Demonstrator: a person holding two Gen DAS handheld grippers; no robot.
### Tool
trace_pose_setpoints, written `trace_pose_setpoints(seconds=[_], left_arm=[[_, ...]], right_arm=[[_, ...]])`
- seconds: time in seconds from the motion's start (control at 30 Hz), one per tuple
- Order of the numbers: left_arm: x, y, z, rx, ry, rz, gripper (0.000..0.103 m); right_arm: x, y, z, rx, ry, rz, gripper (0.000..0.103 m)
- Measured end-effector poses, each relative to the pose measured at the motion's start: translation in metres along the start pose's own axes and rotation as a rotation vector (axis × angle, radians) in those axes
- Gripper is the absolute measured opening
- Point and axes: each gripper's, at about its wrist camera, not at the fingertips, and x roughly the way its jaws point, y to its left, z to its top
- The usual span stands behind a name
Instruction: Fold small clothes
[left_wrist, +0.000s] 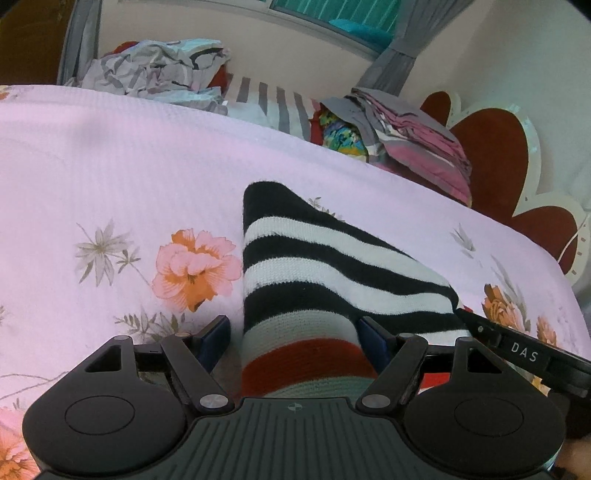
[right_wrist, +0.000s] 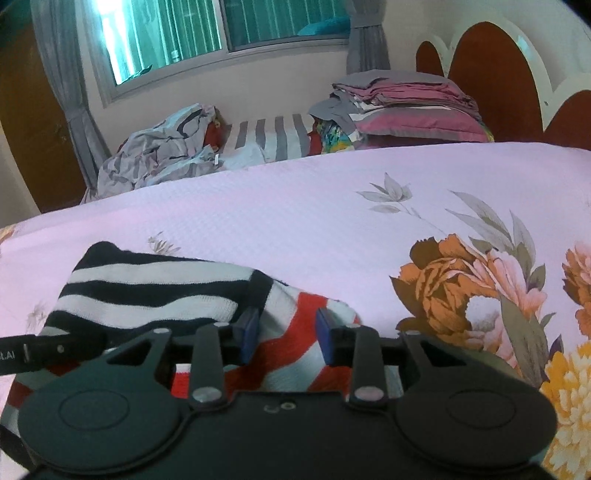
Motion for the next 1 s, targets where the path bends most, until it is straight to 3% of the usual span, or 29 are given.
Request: trace_pose_setpoints(seconds=[0.43, 0.63, 0.77, 1.0], left_arm=[[-0.046, -0.012, -0.013, 0.087, -0.057, 0.011, 0.074], [-0.061, -0.010, -0.035, 0.092, -0.044, -0.003, 0.074], [-0.059, -0.002, -0.046, 0.081, -0.049, -0.012, 0.076], [-0.082, -0.008, -0.051, 0.095, -0.061, -0.014, 0.077]], right_arm=[[-0.074, 0.007, -0.015, -0.061, -0.064, 0.079, 0.032], [-0.087, 0.007, -0.038, -0.101, -0.046, 0.068, 0.032], [-0.074, 0.006, -0.051, -0.153, -0.006, 0.021, 0.027], [-0.093, 0.005, -0.054, -0.156, -0.022, 0.035, 0.029]])
